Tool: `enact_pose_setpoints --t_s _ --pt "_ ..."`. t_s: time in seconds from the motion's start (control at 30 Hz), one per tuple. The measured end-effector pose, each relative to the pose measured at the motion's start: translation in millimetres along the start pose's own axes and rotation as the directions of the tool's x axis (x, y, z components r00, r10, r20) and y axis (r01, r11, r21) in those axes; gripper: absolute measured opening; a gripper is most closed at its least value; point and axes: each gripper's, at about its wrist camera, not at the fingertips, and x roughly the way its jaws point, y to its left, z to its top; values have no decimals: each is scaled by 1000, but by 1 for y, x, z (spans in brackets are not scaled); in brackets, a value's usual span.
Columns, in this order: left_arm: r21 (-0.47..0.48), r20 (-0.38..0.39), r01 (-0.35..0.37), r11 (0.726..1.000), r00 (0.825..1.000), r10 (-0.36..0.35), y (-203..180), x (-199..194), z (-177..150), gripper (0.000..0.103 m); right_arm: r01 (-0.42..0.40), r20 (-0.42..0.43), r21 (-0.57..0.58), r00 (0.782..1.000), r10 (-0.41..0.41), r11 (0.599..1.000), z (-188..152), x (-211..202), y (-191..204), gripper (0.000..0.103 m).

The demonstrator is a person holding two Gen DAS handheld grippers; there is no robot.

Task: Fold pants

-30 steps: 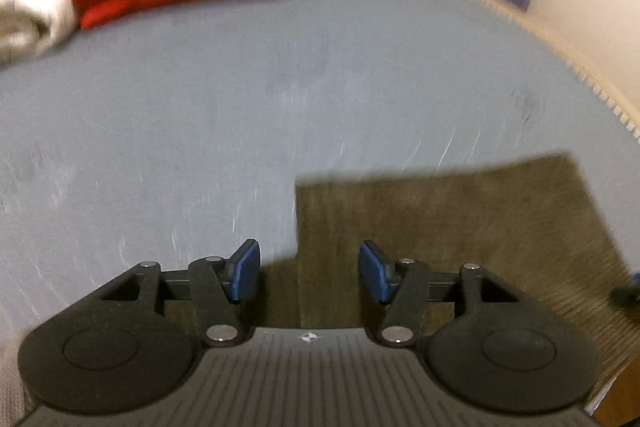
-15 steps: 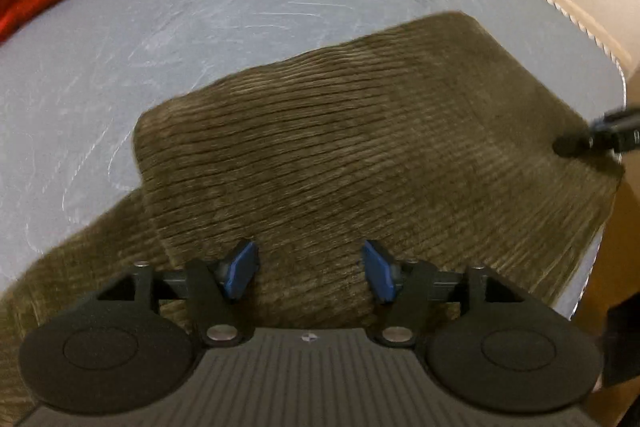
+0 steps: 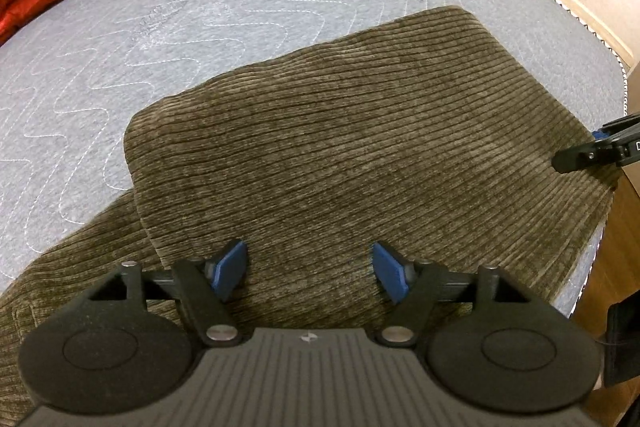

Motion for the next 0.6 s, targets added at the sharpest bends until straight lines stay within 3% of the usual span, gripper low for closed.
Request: enact_pose_setpoints --t_s 0.13,0.23,0.27,0.33,0.4,0.47,0.5,0.6 --pt "-50 3 18 999 1000 -18 4 -6 7 77 -27 82 -17 996 28 999 -2 -15 8 24" --pt "-162 116 131 978 987 -113 12 -33 23 79 -41 212 -159 974 75 986 -7 -44 36 20" --pt "-199 175 206 958 969 -172 14 -44 29 82 -33 250 -223 964 90 974 -10 -53 48 20" --pt "-252 280 367 896 913 -295 15 -63 42 86 -20 310 -352 941 137 936 -22 -71 77 20" --pt "-270 333 479 835 861 -386 13 -75 52 87 0 340 -472 923 182 882 -36 -83 108 19" --pt "-261 344 548 794 822 -454 7 -80 61 87 30 351 -588 910 221 809 -53 -88 138 19" --pt "-246 328 556 794 819 -471 2 -80 65 88 47 351 -635 907 233 771 -61 -89 151 19" --pt "-177 255 494 851 858 -445 -15 -76 68 89 83 344 -713 906 245 696 -78 -84 181 19"
